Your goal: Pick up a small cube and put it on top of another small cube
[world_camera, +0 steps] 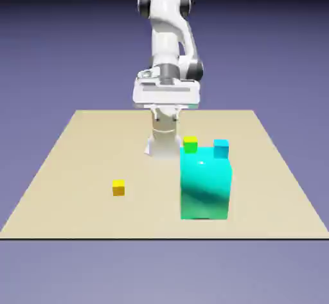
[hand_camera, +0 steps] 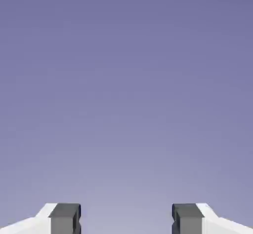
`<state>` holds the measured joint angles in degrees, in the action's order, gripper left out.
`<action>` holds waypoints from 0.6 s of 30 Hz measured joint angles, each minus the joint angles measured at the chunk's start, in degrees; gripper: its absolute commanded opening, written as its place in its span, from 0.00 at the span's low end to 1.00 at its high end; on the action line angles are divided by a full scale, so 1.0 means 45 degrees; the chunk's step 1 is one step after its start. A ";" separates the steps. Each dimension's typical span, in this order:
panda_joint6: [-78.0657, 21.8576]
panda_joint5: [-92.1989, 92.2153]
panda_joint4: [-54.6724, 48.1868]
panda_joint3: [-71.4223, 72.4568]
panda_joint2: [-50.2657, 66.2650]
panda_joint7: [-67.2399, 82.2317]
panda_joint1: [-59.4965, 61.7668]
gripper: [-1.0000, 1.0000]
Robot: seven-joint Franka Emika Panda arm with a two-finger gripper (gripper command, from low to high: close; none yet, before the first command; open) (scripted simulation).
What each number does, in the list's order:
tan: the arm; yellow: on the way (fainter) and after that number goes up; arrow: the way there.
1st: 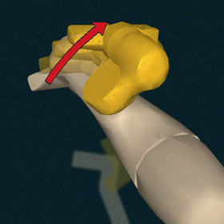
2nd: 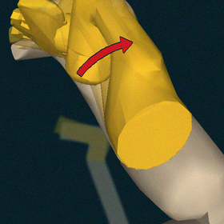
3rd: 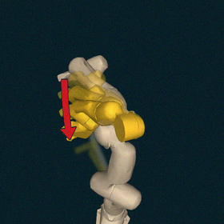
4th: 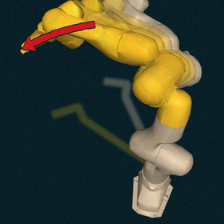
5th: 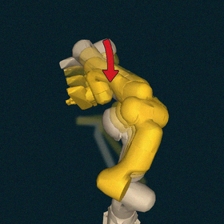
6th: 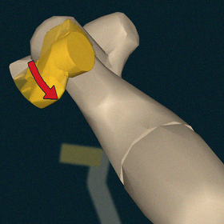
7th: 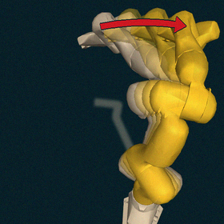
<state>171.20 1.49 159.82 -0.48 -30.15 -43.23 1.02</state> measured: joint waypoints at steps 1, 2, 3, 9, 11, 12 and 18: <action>-0.0518 0.0275 -0.0218 -0.0088 0.0461 -0.0142 0.0315 0.50; -0.1036 0.0549 -0.0436 -0.0176 0.0923 -0.0283 0.0629 0.50; -0.1553 0.0824 -0.0653 -0.0264 0.1384 -0.0425 0.0944 0.50; -0.4660 0.2471 -0.1960 -0.0791 0.4153 -0.1274 0.2832 0.50; -0.5695 0.3020 -0.2396 -0.0966 0.5076 -0.1557 0.3451 0.50; -0.6213 0.3294 -0.2614 -0.1054 0.5537 -0.1698 0.3810 0.50; -0.9320 0.4941 -0.3920 -0.1581 0.8306 -0.2547 0.5685 0.50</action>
<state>129.26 23.73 142.18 -7.59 7.22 -54.69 26.60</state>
